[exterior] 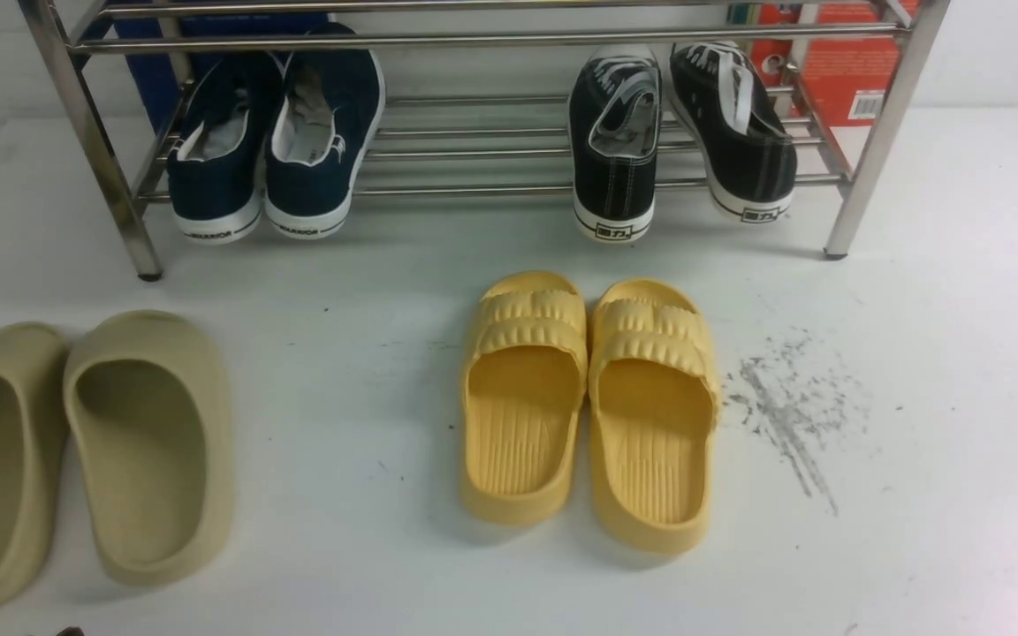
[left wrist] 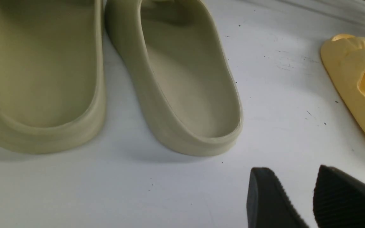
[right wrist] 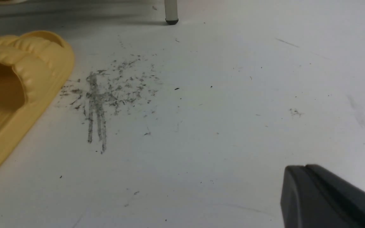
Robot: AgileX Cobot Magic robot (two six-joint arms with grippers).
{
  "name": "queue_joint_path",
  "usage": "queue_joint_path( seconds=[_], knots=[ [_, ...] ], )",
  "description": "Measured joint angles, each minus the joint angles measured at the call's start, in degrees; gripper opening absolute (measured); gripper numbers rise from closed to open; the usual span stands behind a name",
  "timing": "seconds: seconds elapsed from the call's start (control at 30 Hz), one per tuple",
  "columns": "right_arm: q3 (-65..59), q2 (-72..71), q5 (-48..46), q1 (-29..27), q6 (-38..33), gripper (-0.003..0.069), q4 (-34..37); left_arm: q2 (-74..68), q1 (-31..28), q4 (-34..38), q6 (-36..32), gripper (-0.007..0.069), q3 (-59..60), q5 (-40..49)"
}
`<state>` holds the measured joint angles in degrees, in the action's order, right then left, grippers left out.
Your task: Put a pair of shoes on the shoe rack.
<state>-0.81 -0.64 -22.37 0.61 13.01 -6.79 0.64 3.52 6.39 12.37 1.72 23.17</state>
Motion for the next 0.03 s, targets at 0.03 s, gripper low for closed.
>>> queue_joint_path(
  seconds=[0.03],
  knots=[
    [0.00, 0.00, 0.00, 0.00, 0.00, 0.0037, 0.00, 0.00, 0.00, 0.00, 0.00, 0.0239, 0.00, 0.00]
  ],
)
